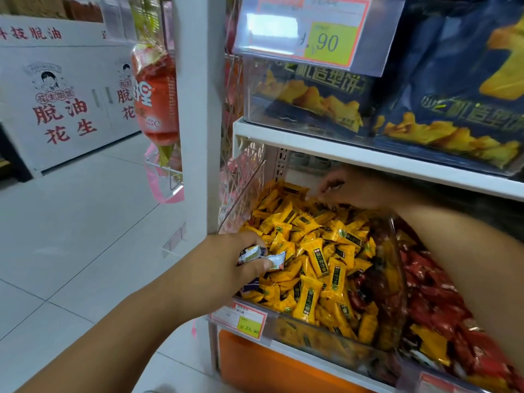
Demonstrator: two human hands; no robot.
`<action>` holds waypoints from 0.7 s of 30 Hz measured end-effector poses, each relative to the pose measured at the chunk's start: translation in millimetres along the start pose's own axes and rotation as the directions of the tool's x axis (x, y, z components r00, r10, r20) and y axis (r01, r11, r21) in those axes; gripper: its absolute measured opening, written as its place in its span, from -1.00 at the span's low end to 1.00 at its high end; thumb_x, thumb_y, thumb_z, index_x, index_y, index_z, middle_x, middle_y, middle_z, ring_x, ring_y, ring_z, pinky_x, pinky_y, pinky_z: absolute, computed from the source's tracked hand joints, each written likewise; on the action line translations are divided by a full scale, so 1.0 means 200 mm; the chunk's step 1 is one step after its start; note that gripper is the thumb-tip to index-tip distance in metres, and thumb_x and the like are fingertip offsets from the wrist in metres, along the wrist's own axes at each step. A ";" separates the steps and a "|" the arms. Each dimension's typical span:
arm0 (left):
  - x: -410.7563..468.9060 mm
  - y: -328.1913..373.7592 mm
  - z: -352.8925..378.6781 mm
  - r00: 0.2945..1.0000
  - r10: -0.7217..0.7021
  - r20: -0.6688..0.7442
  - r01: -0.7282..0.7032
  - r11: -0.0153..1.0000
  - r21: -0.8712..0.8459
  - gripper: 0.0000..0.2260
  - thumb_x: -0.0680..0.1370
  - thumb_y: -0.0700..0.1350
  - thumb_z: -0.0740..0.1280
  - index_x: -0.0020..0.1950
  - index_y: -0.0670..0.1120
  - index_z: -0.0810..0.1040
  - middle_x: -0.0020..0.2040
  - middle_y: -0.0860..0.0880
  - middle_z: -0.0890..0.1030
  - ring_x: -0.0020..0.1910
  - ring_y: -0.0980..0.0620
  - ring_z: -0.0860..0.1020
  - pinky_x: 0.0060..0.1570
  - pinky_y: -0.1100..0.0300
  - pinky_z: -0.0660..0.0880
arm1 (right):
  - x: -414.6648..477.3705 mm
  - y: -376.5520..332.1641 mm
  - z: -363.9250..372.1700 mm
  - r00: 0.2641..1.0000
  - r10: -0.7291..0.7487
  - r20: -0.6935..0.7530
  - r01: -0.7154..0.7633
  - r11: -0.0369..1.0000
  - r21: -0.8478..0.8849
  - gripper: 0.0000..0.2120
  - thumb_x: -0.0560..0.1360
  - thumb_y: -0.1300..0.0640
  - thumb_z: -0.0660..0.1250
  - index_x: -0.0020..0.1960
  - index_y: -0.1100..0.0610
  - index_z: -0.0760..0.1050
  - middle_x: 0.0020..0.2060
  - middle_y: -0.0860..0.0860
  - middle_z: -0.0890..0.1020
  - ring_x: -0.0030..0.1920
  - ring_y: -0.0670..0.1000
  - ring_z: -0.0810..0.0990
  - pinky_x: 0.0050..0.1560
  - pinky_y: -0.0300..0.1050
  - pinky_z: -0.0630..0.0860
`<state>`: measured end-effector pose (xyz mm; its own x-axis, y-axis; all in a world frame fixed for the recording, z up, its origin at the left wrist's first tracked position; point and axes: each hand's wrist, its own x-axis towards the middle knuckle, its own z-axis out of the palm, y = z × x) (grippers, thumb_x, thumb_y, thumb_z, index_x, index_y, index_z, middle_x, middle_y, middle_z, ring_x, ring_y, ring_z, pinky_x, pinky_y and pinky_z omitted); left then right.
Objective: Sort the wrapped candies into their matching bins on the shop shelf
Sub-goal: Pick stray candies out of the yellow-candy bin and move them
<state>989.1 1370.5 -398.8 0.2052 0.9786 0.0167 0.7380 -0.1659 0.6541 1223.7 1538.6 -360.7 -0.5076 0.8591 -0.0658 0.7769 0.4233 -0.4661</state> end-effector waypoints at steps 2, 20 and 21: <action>0.00 0.01 0.01 1.000 0.007 0.010 -0.007 1.000 0.011 -0.85 0.56 0.14 0.29 0.07 0.13 0.49 -0.37 0.00 0.51 -0.44 0.10 0.51 -0.29 0.10 0.53 | -0.06 0.01 -0.01 0.994 0.033 0.104 -0.020 0.993 -0.120 -0.92 0.51 0.11 0.39 -0.14 -0.04 0.56 -0.10 -0.03 0.61 -0.02 0.06 0.57 0.02 -0.09 0.46; 0.07 0.05 0.05 1.000 -0.001 -0.014 0.001 0.999 0.036 -0.92 0.56 0.11 0.30 -0.02 0.15 0.50 -0.36 0.03 0.53 -0.41 0.23 0.48 -0.41 0.39 0.39 | -0.23 -0.05 0.07 0.972 0.010 0.233 -0.012 1.000 0.006 -0.69 0.48 -0.10 0.39 0.21 -0.15 0.53 -0.12 -0.24 0.54 -0.18 -0.42 0.49 -0.18 -0.43 0.28; 0.08 0.06 0.06 1.000 0.000 -0.008 0.001 0.999 0.034 -0.94 0.56 0.11 0.30 -0.03 0.16 0.49 -0.36 0.02 0.52 -0.42 0.22 0.47 -0.42 0.38 0.38 | -0.25 -0.07 0.09 0.945 0.041 0.324 -0.032 0.999 -0.034 -0.58 0.46 -0.13 0.39 0.30 -0.16 0.47 -0.01 -0.21 0.55 -0.12 -0.44 0.46 -0.09 -0.41 0.32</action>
<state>1008.2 1381.9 -400.3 0.1997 0.9796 0.0226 0.7594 -0.1693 0.6282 1232.3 1484.1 -366.1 -0.5686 0.7363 -0.3668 0.8048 0.4055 -0.4335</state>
